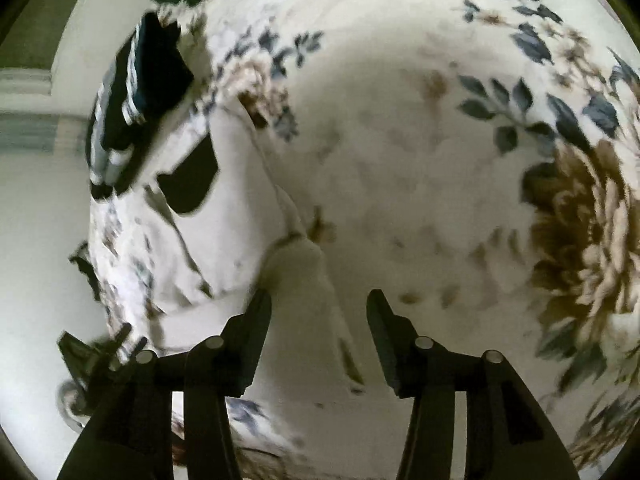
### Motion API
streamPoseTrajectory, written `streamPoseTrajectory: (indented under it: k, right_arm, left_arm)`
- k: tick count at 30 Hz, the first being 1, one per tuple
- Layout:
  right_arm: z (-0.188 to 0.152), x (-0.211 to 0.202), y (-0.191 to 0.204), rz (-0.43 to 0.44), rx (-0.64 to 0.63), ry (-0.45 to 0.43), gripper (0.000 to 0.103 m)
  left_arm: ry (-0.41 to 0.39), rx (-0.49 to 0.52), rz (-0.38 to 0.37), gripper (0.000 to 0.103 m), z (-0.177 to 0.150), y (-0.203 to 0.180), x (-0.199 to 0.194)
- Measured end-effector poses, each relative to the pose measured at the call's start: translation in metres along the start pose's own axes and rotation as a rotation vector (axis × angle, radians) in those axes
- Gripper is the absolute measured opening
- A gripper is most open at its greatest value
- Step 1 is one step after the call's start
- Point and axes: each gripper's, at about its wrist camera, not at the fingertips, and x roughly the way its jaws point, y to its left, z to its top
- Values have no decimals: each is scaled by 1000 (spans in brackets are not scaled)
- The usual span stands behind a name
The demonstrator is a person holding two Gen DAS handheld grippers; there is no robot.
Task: Fold small clothes
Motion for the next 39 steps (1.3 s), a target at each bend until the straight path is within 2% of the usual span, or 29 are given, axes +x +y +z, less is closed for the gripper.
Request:
streamPoseTrajectory:
  k: [4, 5, 6, 8, 11, 14, 17, 19, 22, 24, 28, 29, 30, 32, 34, 37, 39]
  right_arm:
    - [-10, 25, 12, -92, -146, 78, 52]
    - [-11, 36, 21, -132, -203, 107, 52]
    - [-11, 47, 29, -164, -248, 134, 52]
    - [-5, 64, 44, -209, -305, 136, 52]
    - [17, 75, 61, -234, -304, 54, 52]
    - [47, 66, 63, -230, -215, -61, 52]
    - [61, 49, 55, -199, -144, -118, 52]
    - [59, 39, 50, -184, -138, -121, 52]
    - [39, 25, 43, -147, -158, -72, 52]
    - [24, 27, 50, -145, -196, -10, 52]
    - [-22, 61, 79, -126, -338, 227, 52]
    - [-34, 78, 94, -141, -401, 285, 52]
    - [-41, 94, 109, -163, -457, 307, 52]
    - [-40, 117, 129, -190, -495, 290, 52]
    - [-22, 130, 142, -185, -449, 225, 52]
    - [15, 120, 154, -144, -349, 84, 52]
    - [34, 99, 155, -117, -293, -11, 52]
  left_arm:
    - [22, 68, 99, 63, -18, -1, 5]
    - [47, 94, 147, 63, -22, -3, 12]
    - [62, 110, 160, 63, -24, -4, 17]
    - [110, 161, 226, 63, -18, -12, 40]
    - [104, 185, 234, 62, 8, -27, 63]
    - [47, 186, 228, 62, 46, -44, 66]
    - [-33, 173, 193, 62, 69, -49, 43]
    - [-52, 166, 173, 63, 66, -44, 24]
    - [-50, 197, 172, 63, 42, -28, -2]
    - [-23, 225, 227, 63, 18, -13, -11]
    - [90, 230, 298, 63, -28, 9, 3]
    - [114, 232, 306, 63, -32, 11, 9]
    - [139, 236, 329, 63, -36, 12, 21]
    - [151, 243, 345, 62, -34, 9, 37]
    - [117, 248, 372, 62, -14, -1, 51]
    - [13, 241, 370, 62, 36, -19, 52]
    - [-39, 227, 338, 62, 64, -28, 44]
